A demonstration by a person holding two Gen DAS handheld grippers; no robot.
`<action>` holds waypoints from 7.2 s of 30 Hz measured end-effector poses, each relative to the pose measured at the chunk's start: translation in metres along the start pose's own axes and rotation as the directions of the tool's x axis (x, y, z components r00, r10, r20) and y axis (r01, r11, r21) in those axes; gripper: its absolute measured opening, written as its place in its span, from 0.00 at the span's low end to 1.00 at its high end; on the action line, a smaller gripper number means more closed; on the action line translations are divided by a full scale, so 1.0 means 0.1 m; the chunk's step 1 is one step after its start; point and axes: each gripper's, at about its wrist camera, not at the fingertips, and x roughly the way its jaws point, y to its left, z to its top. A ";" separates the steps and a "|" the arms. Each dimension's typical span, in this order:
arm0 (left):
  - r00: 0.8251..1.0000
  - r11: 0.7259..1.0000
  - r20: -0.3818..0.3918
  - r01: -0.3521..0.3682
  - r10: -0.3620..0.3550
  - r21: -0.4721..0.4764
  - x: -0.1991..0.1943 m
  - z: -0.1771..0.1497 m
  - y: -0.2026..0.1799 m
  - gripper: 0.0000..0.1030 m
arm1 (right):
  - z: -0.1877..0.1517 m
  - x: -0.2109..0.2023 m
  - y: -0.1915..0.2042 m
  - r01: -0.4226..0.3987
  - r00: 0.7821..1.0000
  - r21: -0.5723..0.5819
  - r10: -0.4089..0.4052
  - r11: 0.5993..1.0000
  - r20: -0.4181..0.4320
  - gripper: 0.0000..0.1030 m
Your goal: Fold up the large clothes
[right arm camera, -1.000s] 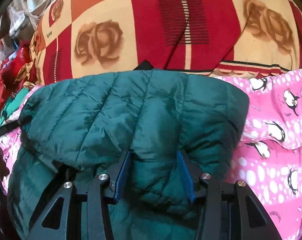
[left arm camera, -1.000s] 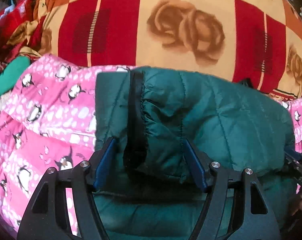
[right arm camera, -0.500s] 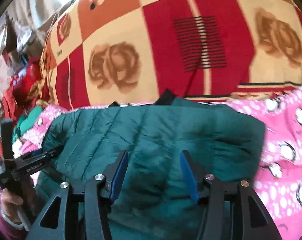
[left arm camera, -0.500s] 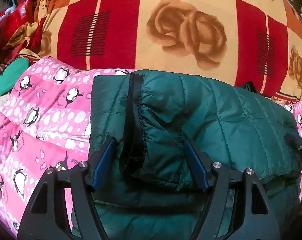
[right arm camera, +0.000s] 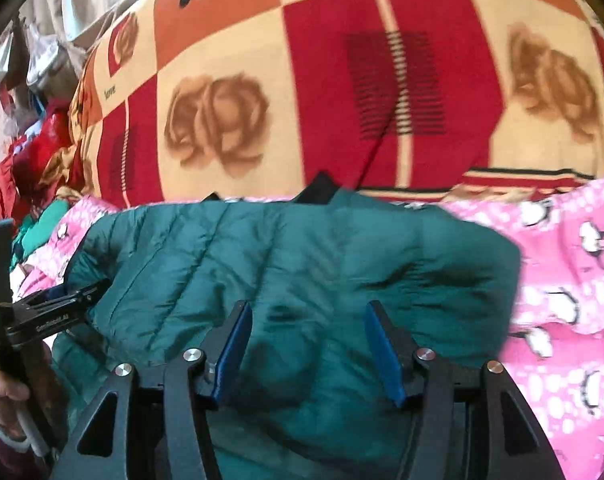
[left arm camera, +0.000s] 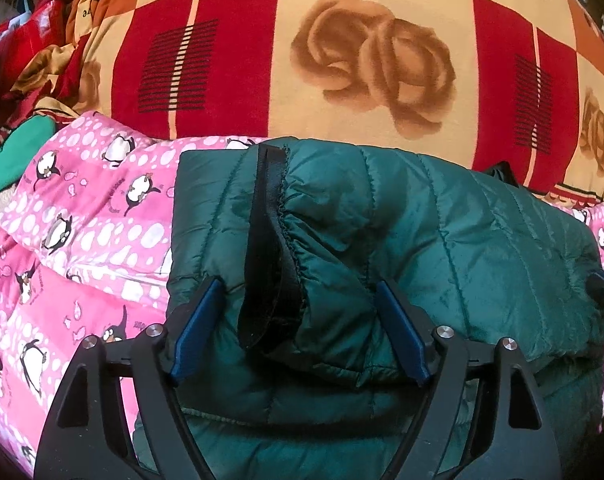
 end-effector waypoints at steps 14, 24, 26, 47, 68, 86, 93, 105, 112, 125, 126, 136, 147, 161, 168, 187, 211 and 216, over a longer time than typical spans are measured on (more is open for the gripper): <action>1.000 0.999 0.006 -0.026 0.026 0.028 0.11 0.01 -0.09 0.87 | -0.04 0.45 -0.55 0.032 0.997 0.119 -0.024 0.992 -0.073 0.58; 1.000 0.999 0.018 -0.025 0.024 0.025 0.12 -0.01 -0.09 0.88 | -0.07 -0.13 -0.15 0.008 0.999 0.042 -0.009 0.999 0.037 0.58; 0.999 0.999 0.022 -0.026 0.025 0.025 0.12 -0.02 -0.10 0.88 | -0.13 -0.01 0.01 0.012 1.000 -0.011 -0.012 1.000 0.003 0.58; 1.000 1.000 0.024 0.010 -0.010 0.005 -0.56 -0.24 0.16 0.89 | -0.42 -0.40 -0.02 0.017 0.999 0.072 -0.014 0.997 -0.035 0.82; 0.999 0.998 -0.027 -0.027 0.028 0.059 -1.10 -1.25 0.50 0.88 | -1.43 -1.06 -0.03 0.059 0.993 0.081 -0.050 0.995 -0.110 0.82; 0.997 0.997 -0.056 -0.059 0.062 0.054 -1.30 -1.71 0.69 0.88 | -1.94 -1.42 -0.03 0.151 0.979 0.069 -0.140 0.986 -0.146 0.82; 0.996 0.997 -0.069 -0.058 0.062 0.055 -1.36 -1.83 0.74 0.88 | -2.10 -1.51 -0.07 0.182 0.971 0.089 -0.165 0.979 -0.171 0.82; 0.995 0.998 -0.093 -0.037 0.043 0.059 -1.46 -2.03 0.87 0.88 | -2.31 -1.67 -0.09 0.221 0.958 0.086 -0.200 0.972 -0.205 0.82; 0.991 1.000 -0.131 -0.002 0.005 0.021 -1.46 -2.13 1.06 0.88 | -2.41 -1.74 -0.09 0.232 0.953 0.087 -0.209 0.969 -0.217 0.83; 0.978 0.997 -0.195 0.071 -0.078 -0.043 -1.41 -2.24 1.23 0.88 | -2.53 -1.74 -0.11 0.228 0.948 0.086 -0.201 0.970 -0.248 0.83; 0.976 0.996 -0.199 0.075 -0.083 -0.047 -1.40 -2.25 1.24 0.88 | -2.54 -1.74 -0.11 0.228 0.947 0.086 -0.200 0.970 -0.250 0.83; 0.944 0.977 -0.265 0.172 -0.199 -0.123 -1.27 -2.35 1.40 0.89 | -2.63 -1.72 -0.23 0.196 0.948 0.132 -0.153 0.972 -0.279 0.83; 0.918 0.969 -0.311 0.227 -0.246 -0.097 -1.16 -2.44 1.27 0.91 | -2.77 -1.65 -0.33 0.040 0.944 0.203 0.029 0.978 -0.329 0.83; 0.926 0.971 -0.295 0.223 -0.237 -0.081 -1.20 -2.49 1.20 0.85 | -2.92 -1.72 -0.15 -0.081 0.924 0.093 0.110 0.992 -0.366 0.60; 0.930 0.973 -0.287 0.213 -0.228 -0.084 -1.18 -2.51 1.14 0.84 | -2.91 -1.82 -0.18 -0.089 0.930 0.048 0.100 0.995 -0.355 0.48; 0.979 0.979 0.005 0.205 -0.205 0.018 -2.02 -1.80 1.04 0.12 | -2.08 -2.35 -0.11 -0.151 0.988 0.019 0.151 0.988 -0.042 0.20; 0.987 0.989 0.057 0.148 -0.147 0.002 -1.92 -1.31 0.90 0.12 | -1.53 -2.17 -0.25 -0.105 0.994 0.039 0.104 0.994 0.026 0.20; 0.987 0.990 0.084 0.142 -0.140 -0.011 -1.88 -1.12 0.86 0.12 | -1.35 -2.09 -0.27 -0.069 0.997 0.036 0.067 0.997 0.047 0.20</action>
